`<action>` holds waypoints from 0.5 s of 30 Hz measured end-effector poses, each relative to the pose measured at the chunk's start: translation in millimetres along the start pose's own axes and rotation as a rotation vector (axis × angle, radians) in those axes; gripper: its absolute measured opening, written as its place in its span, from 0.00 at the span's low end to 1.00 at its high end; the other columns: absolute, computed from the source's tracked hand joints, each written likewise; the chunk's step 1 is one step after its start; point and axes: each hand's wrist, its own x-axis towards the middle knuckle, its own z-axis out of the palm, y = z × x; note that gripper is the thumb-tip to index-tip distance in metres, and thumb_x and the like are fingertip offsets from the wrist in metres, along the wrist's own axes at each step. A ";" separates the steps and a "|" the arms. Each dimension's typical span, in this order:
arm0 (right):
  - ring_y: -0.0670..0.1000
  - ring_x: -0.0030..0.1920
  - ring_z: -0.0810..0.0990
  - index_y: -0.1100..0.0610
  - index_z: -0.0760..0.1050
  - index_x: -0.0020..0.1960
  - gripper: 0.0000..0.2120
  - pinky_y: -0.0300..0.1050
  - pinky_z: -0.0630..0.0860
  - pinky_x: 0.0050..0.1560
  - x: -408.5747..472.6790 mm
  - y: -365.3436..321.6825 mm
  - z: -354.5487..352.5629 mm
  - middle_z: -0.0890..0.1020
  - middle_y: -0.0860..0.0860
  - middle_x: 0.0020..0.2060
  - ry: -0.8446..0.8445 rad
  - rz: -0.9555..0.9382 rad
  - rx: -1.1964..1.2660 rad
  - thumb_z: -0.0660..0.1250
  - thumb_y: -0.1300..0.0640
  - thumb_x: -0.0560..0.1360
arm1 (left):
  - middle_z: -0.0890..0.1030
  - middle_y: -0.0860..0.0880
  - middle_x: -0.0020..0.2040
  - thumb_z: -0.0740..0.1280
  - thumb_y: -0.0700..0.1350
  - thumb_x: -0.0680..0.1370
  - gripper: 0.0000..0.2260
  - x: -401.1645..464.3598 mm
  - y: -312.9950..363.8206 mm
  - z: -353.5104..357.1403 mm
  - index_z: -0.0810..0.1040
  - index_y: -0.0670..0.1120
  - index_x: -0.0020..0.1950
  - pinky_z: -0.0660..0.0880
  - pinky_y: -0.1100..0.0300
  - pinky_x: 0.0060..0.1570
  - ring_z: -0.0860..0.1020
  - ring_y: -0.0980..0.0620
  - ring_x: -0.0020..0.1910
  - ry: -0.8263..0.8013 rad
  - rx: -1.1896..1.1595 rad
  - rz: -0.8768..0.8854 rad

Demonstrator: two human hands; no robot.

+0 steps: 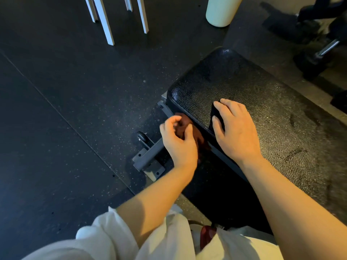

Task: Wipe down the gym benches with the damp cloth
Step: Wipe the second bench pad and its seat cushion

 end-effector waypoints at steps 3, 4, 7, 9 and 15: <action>0.57 0.65 0.70 0.61 0.72 0.67 0.19 0.51 0.68 0.66 0.2 -1.2 -0.8 0.75 0.57 0.64 -0.007 0.017 -0.001 0.61 0.55 0.79 | 0.71 0.53 0.50 0.69 0.34 0.75 0.13 0.9 2.8 -1.0 0.74 0.48 0.55 0.67 0.75 0.51 0.72 0.66 0.49 -0.007 -0.002 0.010; 0.57 0.65 0.70 0.61 0.72 0.67 0.18 0.51 0.68 0.66 0.2 -1.2 -1.4 0.75 0.56 0.64 -0.005 0.022 -0.002 0.61 0.55 0.79 | 0.71 0.54 0.50 0.69 0.34 0.75 0.13 -3.7 3.0 -0.5 0.74 0.48 0.55 0.67 0.75 0.51 0.72 0.67 0.49 -0.028 0.004 0.014; 0.56 0.65 0.70 0.60 0.72 0.67 0.18 0.50 0.68 0.66 -0.2 -0.8 -3.2 0.74 0.56 0.64 -0.018 0.032 0.017 0.61 0.56 0.79 | 0.71 0.53 0.50 0.69 0.33 0.74 0.15 -18.3 -0.6 -3.5 0.72 0.50 0.53 0.67 0.76 0.49 0.72 0.66 0.47 -0.122 0.029 0.030; 0.55 0.65 0.70 0.61 0.73 0.66 0.17 0.48 0.68 0.64 0.5 1.3 -2.7 0.74 0.55 0.64 -0.024 0.060 0.086 0.59 0.57 0.80 | 0.70 0.51 0.50 0.70 0.32 0.73 0.16 -31.4 -6.0 -4.8 0.71 0.50 0.52 0.68 0.75 0.48 0.72 0.66 0.46 -0.265 0.046 0.015; 0.53 0.67 0.70 0.62 0.77 0.62 0.19 0.33 0.59 0.64 -1.4 13.3 -16.7 0.75 0.55 0.65 -0.069 0.125 0.292 0.57 0.59 0.76 | 0.69 0.51 0.51 0.69 0.31 0.72 0.17 -65.6 -4.8 0.3 0.71 0.49 0.54 0.70 0.72 0.50 0.71 0.66 0.48 -0.286 0.045 -0.078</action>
